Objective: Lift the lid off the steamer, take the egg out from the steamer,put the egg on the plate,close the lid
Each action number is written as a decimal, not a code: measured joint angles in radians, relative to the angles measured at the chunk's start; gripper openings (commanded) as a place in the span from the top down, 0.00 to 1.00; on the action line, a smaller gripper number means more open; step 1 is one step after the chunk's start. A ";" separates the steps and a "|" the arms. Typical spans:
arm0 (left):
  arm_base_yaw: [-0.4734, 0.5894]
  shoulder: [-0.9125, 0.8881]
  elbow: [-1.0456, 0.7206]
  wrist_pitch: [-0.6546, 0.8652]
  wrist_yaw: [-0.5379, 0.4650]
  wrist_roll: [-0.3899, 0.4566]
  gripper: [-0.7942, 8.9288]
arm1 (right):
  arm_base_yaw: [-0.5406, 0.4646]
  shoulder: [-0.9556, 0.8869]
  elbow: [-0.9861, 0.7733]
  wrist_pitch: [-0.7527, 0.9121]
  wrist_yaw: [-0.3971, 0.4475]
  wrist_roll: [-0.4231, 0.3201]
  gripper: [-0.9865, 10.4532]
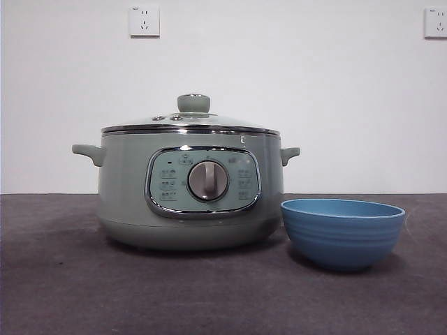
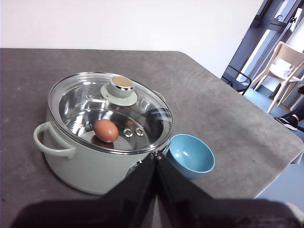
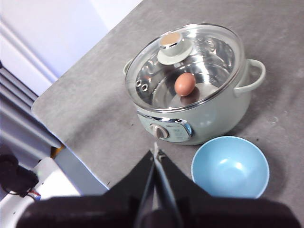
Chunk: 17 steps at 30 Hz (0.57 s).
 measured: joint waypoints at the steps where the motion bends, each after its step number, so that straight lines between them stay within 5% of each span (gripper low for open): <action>1: 0.000 0.002 0.001 0.000 0.000 0.000 0.83 | 0.003 0.004 0.000 0.000 -0.011 -0.003 0.85; 4: 0.000 0.008 0.002 0.000 0.000 0.000 0.41 | 0.009 0.011 0.000 -0.001 -0.021 -0.008 0.55; 6: 0.000 0.008 0.002 0.000 0.000 0.000 0.27 | 0.009 0.012 0.000 -0.001 -0.022 -0.009 0.38; 17: -0.002 0.068 0.014 0.113 0.000 -0.009 0.27 | 0.009 0.012 0.000 -0.002 -0.022 -0.008 0.36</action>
